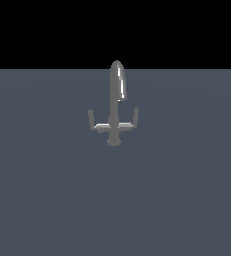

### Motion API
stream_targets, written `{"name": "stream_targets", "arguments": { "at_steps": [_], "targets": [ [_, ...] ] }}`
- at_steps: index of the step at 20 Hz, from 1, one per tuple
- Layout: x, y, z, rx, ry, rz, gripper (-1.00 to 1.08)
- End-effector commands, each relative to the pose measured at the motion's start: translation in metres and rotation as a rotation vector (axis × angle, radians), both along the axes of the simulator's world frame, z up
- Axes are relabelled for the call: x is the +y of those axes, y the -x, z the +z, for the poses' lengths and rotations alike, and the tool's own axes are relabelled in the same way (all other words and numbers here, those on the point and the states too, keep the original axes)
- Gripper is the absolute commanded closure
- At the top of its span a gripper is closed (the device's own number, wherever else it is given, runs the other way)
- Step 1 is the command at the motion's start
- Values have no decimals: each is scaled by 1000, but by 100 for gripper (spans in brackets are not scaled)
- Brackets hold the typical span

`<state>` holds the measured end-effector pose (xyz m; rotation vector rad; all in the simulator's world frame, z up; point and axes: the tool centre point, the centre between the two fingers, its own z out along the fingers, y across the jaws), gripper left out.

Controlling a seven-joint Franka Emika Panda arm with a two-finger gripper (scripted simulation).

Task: Turn on the faucet by rotating a designated handle.

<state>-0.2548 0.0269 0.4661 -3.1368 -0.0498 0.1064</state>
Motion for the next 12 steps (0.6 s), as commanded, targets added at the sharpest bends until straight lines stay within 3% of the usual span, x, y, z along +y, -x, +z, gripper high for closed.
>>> {"name": "stream_targets", "arguments": {
  "at_steps": [1,12],
  "targets": [
    [0,0,0,0,0,0,108],
    [15,-6,-7,10,-23,31,108]
  ]
}}
